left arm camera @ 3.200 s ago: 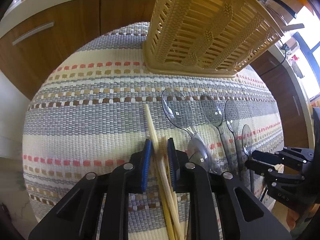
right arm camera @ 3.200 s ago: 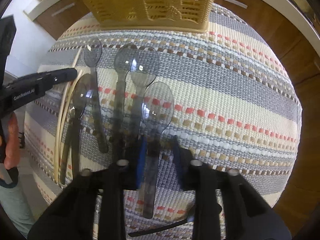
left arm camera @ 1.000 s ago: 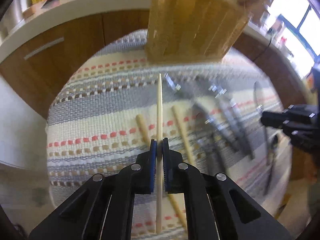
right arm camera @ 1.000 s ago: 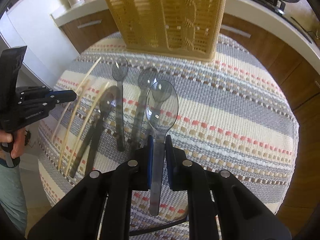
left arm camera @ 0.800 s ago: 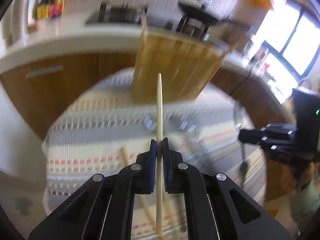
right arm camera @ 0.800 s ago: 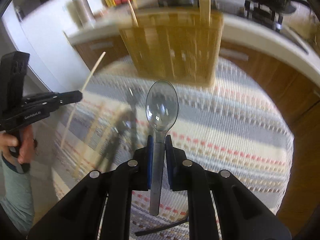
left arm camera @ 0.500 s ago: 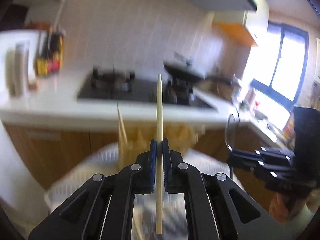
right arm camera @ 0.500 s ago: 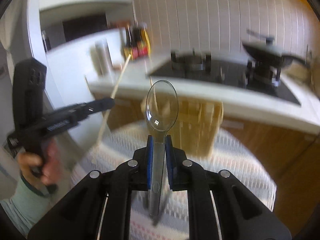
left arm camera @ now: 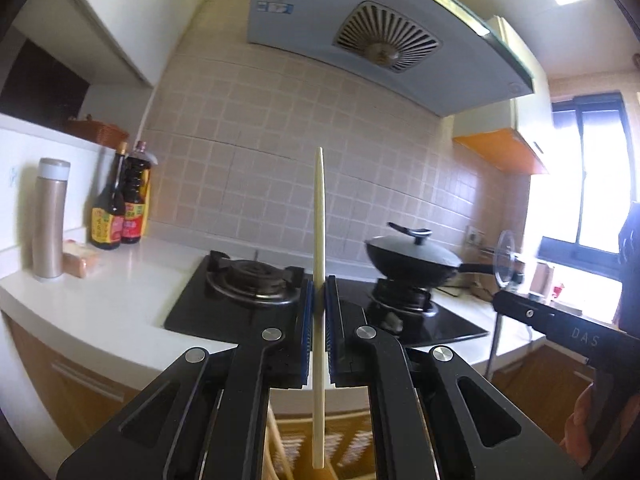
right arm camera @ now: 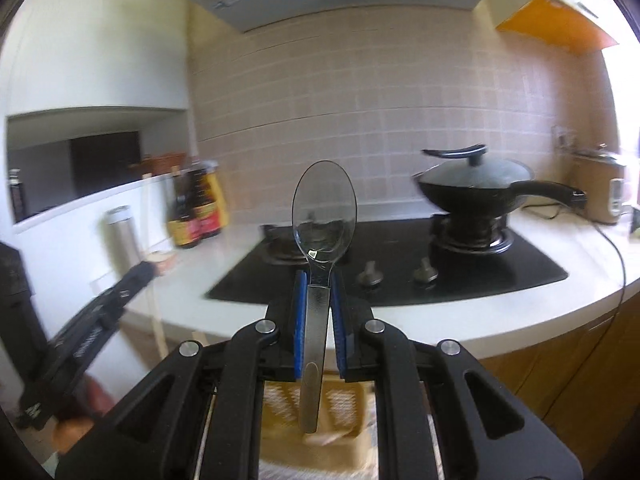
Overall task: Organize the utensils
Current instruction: 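Carry the chopstick and clear spoon up over the yellow basket, then open both grippers to release the chopstick and spoon into the basket, then grasp a chopstick with the left gripper while the right gripper grasps another clear spoon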
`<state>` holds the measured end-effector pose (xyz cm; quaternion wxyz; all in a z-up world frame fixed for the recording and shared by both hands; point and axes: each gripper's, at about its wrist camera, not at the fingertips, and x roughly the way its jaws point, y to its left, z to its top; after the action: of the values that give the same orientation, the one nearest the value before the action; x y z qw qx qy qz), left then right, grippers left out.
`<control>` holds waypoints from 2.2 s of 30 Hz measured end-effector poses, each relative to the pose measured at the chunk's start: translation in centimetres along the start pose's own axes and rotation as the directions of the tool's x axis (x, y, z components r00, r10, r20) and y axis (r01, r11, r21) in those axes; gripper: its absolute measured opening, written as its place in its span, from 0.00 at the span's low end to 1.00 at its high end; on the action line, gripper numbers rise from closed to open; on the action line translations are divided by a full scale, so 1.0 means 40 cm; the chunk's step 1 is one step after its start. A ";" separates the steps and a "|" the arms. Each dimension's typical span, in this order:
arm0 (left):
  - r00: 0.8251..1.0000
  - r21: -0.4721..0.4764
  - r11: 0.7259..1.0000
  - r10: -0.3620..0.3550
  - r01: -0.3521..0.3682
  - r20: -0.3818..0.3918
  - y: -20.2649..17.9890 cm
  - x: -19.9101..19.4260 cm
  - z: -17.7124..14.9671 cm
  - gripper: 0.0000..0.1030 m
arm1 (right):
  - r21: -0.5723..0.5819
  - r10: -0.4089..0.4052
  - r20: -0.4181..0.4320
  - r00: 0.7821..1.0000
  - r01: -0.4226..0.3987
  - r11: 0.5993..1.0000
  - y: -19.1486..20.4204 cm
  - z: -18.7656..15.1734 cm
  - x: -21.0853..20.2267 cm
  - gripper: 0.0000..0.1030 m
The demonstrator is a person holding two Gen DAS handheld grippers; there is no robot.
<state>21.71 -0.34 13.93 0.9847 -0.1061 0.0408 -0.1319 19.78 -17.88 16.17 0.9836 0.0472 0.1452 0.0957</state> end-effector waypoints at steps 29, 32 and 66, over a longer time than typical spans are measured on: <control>0.994 -0.073 0.996 -0.050 0.043 -0.097 0.102 -0.032 -0.103 0.43 | 0.088 0.088 -0.166 0.982 -0.075 0.993 -0.058 -0.133 0.036 0.34; 0.991 -0.102 0.993 -0.071 0.060 -0.114 0.113 -0.077 -0.085 0.48 | 0.103 0.095 -0.162 0.982 -0.078 0.992 -0.060 -0.130 -0.006 0.42; 0.487 0.017 0.997 0.051 -0.074 -0.872 0.224 -0.157 -0.427 0.32 | 0.088 0.086 -0.872 0.482 -0.017 0.996 0.084 -0.549 0.093 0.26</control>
<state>16.07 6.41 -4.35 0.8319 -0.0347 0.5381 -0.1311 16.23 -12.41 -5.41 0.7678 0.0294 0.6265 0.1309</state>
